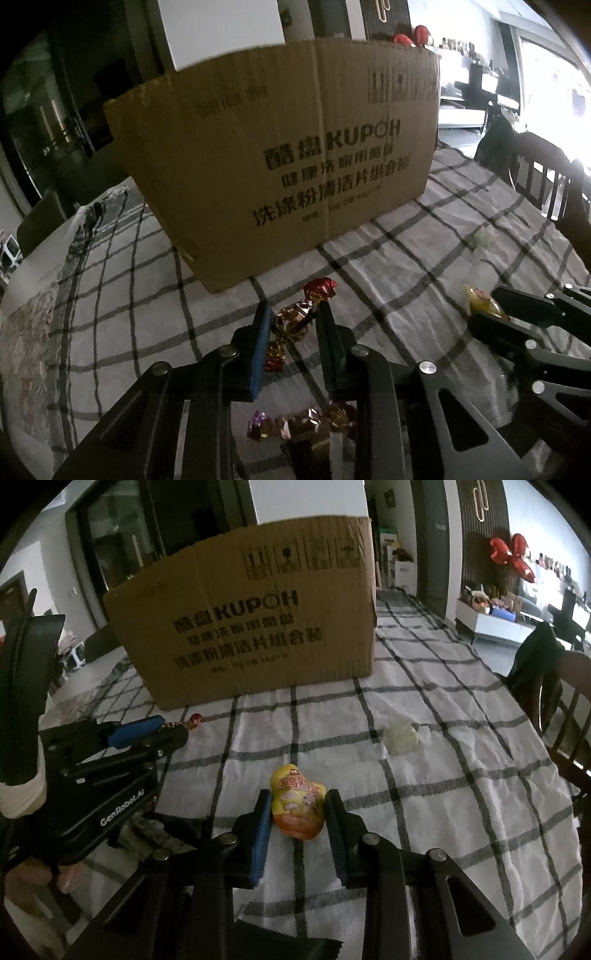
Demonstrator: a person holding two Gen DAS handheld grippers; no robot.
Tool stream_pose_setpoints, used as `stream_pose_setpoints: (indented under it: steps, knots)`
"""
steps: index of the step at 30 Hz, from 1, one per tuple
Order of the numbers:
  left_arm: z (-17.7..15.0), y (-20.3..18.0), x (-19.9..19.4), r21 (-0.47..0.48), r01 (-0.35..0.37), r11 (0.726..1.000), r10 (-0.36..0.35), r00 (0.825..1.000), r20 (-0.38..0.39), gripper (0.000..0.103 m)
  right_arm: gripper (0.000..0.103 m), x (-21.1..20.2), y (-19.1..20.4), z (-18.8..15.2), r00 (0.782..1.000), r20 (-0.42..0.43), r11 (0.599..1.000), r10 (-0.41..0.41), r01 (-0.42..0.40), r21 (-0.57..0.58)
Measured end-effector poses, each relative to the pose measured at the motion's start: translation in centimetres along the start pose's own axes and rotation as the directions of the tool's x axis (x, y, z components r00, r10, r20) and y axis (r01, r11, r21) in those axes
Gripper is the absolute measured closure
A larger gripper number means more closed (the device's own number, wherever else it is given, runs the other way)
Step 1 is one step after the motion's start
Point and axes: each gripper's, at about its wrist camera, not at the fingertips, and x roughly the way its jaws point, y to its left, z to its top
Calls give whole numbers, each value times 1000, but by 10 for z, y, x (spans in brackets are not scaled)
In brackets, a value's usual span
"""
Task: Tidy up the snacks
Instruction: 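Carry both held snacks over the cardboard box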
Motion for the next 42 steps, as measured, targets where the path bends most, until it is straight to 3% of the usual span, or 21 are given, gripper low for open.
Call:
stream_pose_setpoints:
  steps: [17,29,36,42]
  knots:
    - [21,1,-71,-102,-21,995,30,996,89,78,73,-55,2,32,988,154,997,27,-15,-74]
    - [64,15,-120,-143,-37,989,69,972,226,78,73,-89,-3,80,959,266,993,95,-73,-92]
    - [95,28,-126,-157,-34,987,76,959,273,78,73,-92,-2,116,941,315,990,123,-93,-106]
    - [120,42,-116,-162,-30,986,74,958,275,78,73,-87,0,148,927,352,987,130,-86,-137]
